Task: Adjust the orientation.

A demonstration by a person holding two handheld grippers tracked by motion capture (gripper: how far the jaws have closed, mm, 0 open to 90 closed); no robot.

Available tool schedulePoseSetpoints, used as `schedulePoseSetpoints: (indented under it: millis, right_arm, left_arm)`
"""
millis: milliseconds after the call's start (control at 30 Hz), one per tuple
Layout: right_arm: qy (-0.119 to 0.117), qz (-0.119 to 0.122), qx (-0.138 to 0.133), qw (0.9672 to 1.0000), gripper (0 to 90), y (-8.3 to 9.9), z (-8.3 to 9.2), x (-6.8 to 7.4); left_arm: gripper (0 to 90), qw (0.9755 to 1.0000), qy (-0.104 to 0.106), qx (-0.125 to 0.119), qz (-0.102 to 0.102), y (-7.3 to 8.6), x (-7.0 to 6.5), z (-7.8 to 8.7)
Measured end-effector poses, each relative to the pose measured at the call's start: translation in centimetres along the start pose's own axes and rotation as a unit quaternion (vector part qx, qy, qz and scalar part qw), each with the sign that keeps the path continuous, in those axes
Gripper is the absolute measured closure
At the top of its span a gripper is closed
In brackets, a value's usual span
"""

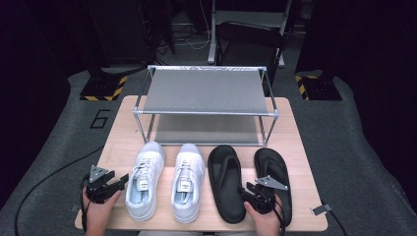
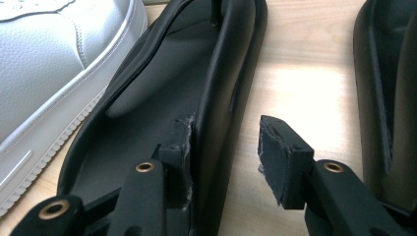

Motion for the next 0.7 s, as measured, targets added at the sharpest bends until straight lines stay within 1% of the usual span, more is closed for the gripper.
schedulePoseSetpoints:
  millis: [200,267,300,333,367,433,500,533,633,700]
  right_arm:
    - [-0.003,-0.007,0.005,1.0000,57.5,0.18,0.15,-0.05]
    - [-0.005,-0.014,0.005,0.9999,58.7,0.21,0.13,-0.03]
    - [-0.006,-0.020,0.007,0.9998,59.0,0.25,0.16,0.00]
    - [-0.008,-0.023,0.009,0.9997,59.5,0.28,0.17,0.03]
    - [-0.009,-0.024,0.010,0.9996,60.2,0.31,0.17,0.03]
    - [-0.011,-0.029,0.012,0.9995,60.3,0.41,0.14,0.12]
    - [-0.017,-0.037,0.014,0.9991,60.4,0.55,0.02,0.23]
    - [-0.021,-0.037,0.014,0.9990,60.4,0.60,-0.06,0.22]
    - [-0.028,-0.053,0.018,0.9980,60.5,0.67,-0.12,0.15]
    - [-0.034,-0.068,0.020,0.9969,59.2,0.68,-0.17,-0.05]
  left_arm:
    - [37.9,1.0000,0.001,-0.002,0.000,-0.01,-0.12,-0.06]
    - [37.9,1.0000,0.001,-0.003,0.000,-0.02,-0.07,-0.04]
    - [38.0,1.0000,-0.002,-0.008,0.002,-0.01,-0.08,-0.10]
    - [37.9,1.0000,0.000,-0.001,0.001,-0.02,-0.04,0.01]
    - [38.0,1.0000,0.000,-0.001,0.001,-0.01,-0.03,0.00]
    - [37.9,1.0000,-0.003,-0.009,0.001,-0.02,-0.07,-0.11]
    - [38.0,0.9999,-0.006,-0.011,0.000,-0.03,-0.12,-0.13]
    - [37.9,0.9999,-0.005,-0.012,0.000,-0.04,-0.12,-0.13]
    - [37.9,0.9999,-0.006,-0.011,0.001,-0.04,-0.11,-0.08]
    - [37.9,0.9999,-0.007,-0.011,0.001,-0.03,-0.09,-0.05]
Point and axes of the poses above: each handheld gripper's, and its own axes: z roughly backward along the jaws, y roughly out of its underside, x roughly to its left, the point moved 3 cm from there along -z, roughly forward along the jaws, and after that the axes turned 8 degrees about -z, right-handed, at the moved point
